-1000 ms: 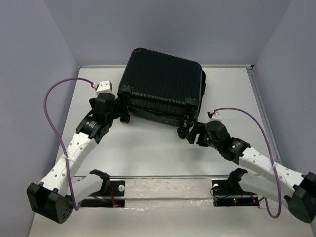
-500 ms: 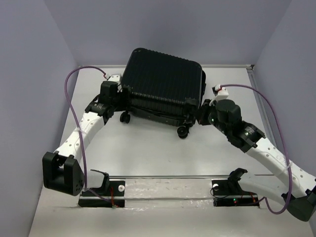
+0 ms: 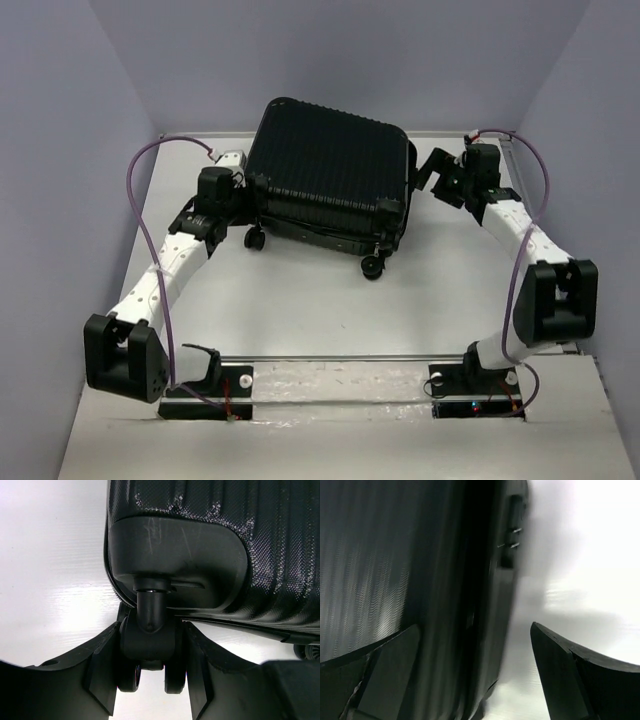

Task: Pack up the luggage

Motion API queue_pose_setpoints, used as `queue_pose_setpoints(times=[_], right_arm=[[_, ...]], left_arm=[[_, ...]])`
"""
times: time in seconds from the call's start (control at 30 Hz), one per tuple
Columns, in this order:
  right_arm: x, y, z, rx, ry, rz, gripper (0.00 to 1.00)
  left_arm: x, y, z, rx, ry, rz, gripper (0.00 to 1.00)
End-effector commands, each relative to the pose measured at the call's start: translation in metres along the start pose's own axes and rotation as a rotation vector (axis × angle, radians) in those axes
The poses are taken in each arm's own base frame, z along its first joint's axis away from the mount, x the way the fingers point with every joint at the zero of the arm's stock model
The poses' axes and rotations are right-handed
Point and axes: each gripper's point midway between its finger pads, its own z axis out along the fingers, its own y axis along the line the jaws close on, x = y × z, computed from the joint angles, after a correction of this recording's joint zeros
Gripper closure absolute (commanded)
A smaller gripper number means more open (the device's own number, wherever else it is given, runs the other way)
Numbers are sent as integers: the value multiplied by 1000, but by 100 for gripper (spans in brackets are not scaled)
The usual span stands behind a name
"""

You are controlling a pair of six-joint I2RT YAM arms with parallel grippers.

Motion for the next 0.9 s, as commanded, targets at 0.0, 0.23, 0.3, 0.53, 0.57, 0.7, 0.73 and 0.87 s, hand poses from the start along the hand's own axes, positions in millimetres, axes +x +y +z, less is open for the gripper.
queue_pose_setpoints(times=[0.0, 0.23, 0.3, 0.53, 0.57, 0.7, 0.73, 0.87], right_arm=[[-3, 47, 23, -282, 71, 28, 0], [20, 86, 49, -607, 247, 111, 3], [20, 96, 64, -653, 295, 131, 4], [-8, 152, 83, -780, 366, 102, 3], [-28, 159, 83, -749, 319, 59, 1], [-64, 161, 69, -616, 173, -102, 0], [-83, 167, 50, -578, 85, -146, 0], [-93, 172, 1, -532, -34, -248, 0]], left_arm=[[11, -41, -18, 212, -21, -28, 94], [57, -73, -36, 324, 46, -3, 94], [64, -83, -42, 351, 56, -2, 94], [81, -143, -79, 544, 65, -51, 94], [74, -155, -88, 587, 44, -83, 94], [62, -163, -98, 630, 7, -134, 94], [61, -163, -98, 629, 7, -141, 94], [46, -175, -100, 676, -39, -171, 94]])
